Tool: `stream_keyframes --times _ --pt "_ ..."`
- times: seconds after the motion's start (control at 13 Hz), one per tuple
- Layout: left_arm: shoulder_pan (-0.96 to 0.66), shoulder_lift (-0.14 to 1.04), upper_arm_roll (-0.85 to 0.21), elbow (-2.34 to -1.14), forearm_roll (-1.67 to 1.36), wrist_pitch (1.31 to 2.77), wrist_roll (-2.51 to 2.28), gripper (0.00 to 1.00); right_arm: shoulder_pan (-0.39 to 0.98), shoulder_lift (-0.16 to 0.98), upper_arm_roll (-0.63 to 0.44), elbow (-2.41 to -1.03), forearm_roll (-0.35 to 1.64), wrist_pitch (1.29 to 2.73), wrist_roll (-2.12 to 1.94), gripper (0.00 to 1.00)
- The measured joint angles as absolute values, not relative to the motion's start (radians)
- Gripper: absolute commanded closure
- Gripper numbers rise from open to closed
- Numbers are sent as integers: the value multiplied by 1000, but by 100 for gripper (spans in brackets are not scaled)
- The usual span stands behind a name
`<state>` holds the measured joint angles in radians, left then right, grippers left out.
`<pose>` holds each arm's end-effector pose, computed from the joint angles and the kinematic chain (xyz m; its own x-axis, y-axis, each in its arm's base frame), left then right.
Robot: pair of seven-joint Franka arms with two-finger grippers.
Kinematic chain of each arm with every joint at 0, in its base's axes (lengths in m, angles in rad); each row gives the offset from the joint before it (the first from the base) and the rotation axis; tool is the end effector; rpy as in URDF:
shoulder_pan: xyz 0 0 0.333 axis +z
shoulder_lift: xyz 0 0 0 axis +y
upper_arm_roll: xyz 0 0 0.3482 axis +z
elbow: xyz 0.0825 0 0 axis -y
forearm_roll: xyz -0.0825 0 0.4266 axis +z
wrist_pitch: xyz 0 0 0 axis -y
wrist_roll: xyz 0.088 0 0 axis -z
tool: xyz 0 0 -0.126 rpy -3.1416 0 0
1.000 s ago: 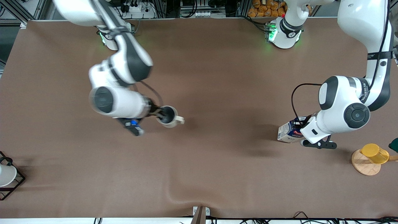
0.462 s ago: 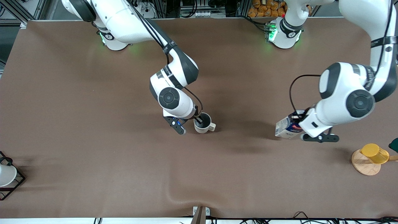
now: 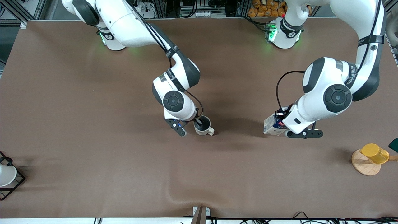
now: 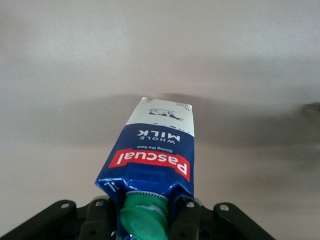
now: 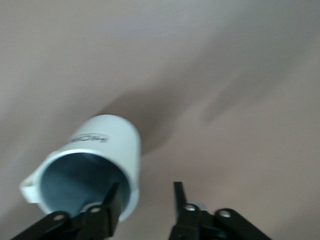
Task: Place milk next to cup
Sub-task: 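Release the mug and withdraw the right gripper while the left gripper lifts the carton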
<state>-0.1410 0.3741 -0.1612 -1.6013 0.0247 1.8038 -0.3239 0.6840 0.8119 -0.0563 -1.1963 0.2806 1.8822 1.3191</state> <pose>0.6662 -0.1930 0.3985 0.9854 0.0213 -0.1687 0.0185 -0.9997 -0.0187 0.6282 0.5021 0.2736 0.6845 -0.6892 -0.2378 -0.6944 -0.7157 0.0753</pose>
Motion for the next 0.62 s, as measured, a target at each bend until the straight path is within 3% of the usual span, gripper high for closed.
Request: stream_keyframes --times 0.31,0.62 --pt "-193 374 -200 -1595 24 1770 -445 100 522 725 -67 -1060 270 1500 1135 0" --pt "-305 374 -251 -1565 20 1723 -640 100 330 600 -68 -1068 185 1302 778 0"
